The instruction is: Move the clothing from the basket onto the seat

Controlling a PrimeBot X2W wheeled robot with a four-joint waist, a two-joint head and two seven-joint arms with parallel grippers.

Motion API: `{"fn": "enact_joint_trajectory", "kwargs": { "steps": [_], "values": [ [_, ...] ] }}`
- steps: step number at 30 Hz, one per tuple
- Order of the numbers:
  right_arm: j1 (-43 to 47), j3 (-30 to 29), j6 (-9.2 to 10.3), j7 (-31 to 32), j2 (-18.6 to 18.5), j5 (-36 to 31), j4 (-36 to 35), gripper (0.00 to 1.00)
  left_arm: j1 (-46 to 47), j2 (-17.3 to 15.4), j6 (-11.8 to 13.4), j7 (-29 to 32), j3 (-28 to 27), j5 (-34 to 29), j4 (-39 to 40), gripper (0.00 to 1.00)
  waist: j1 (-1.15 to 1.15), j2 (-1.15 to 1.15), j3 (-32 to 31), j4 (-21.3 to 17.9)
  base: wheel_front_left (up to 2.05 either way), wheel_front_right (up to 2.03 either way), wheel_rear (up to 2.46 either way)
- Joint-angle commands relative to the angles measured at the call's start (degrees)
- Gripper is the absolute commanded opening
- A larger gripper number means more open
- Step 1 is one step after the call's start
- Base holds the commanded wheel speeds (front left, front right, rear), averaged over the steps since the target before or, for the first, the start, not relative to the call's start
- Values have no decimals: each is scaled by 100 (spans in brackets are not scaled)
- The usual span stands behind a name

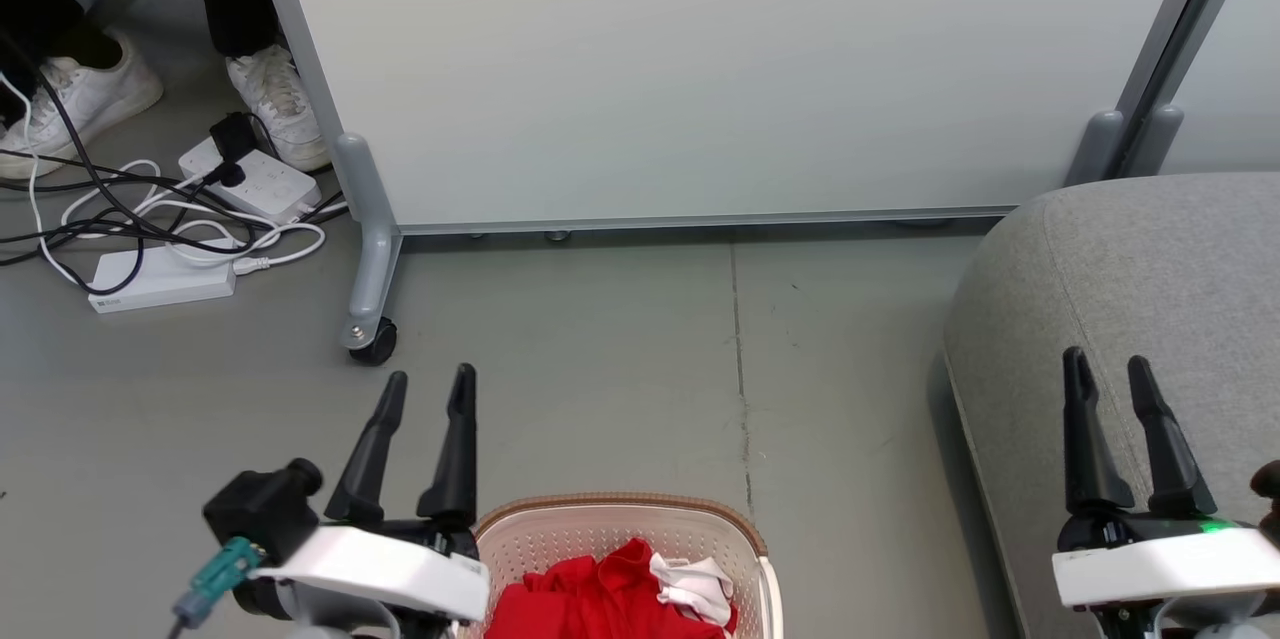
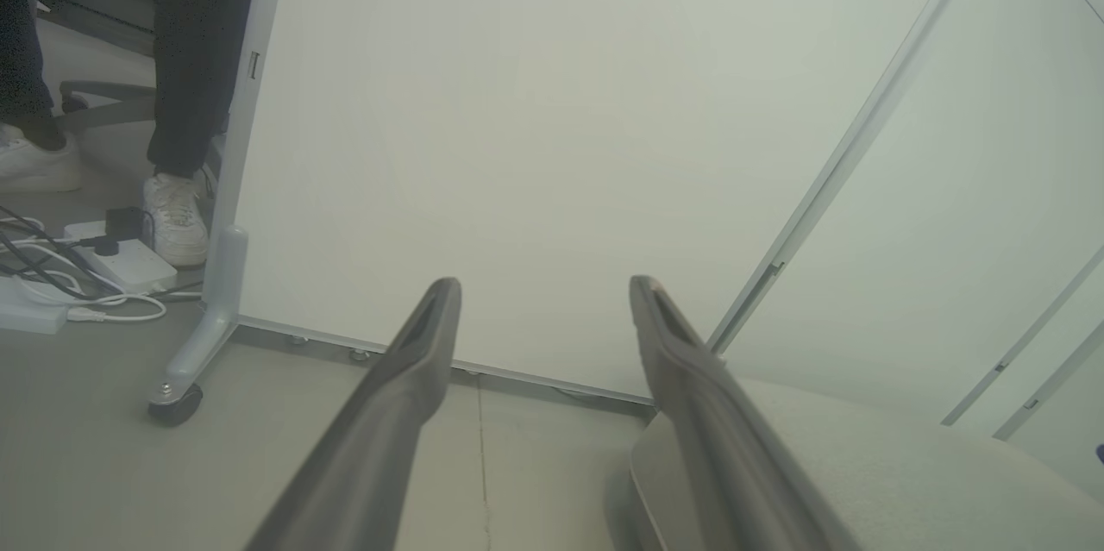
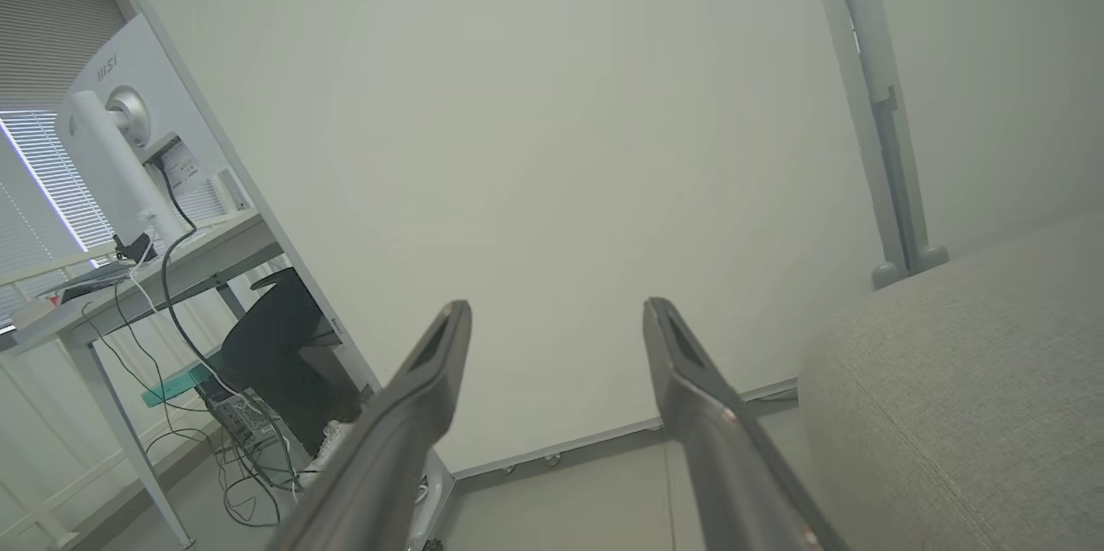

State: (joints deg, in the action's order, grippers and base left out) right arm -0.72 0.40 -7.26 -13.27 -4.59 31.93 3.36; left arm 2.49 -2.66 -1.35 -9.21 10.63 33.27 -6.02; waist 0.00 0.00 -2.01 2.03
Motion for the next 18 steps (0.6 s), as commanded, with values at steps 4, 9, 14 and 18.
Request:
{"fn": "enact_joint_trajectory", "kwargs": {
  "steps": [4,9,14,18],
  "values": [
    [-161,-38,-28,-70,8,-451,254,100,-116,-22,141,-125,225,-733,-83,100,0,0,-18,11,0,0,0],
    [-187,101,-29,-92,35,-588,484,100,-162,-24,280,-199,303,-1151,-153,100,0,0,-27,10,0,0,0],
    [-201,200,-27,-109,46,-783,636,100,-207,-23,388,-250,321,-1356,-77,100,0,0,-24,5,0,0,0],
    [-250,194,-28,-108,70,-882,736,100,-267,-26,447,-296,326,-1568,-21,100,0,0,-21,-7,0,0,0]
  ]
}}
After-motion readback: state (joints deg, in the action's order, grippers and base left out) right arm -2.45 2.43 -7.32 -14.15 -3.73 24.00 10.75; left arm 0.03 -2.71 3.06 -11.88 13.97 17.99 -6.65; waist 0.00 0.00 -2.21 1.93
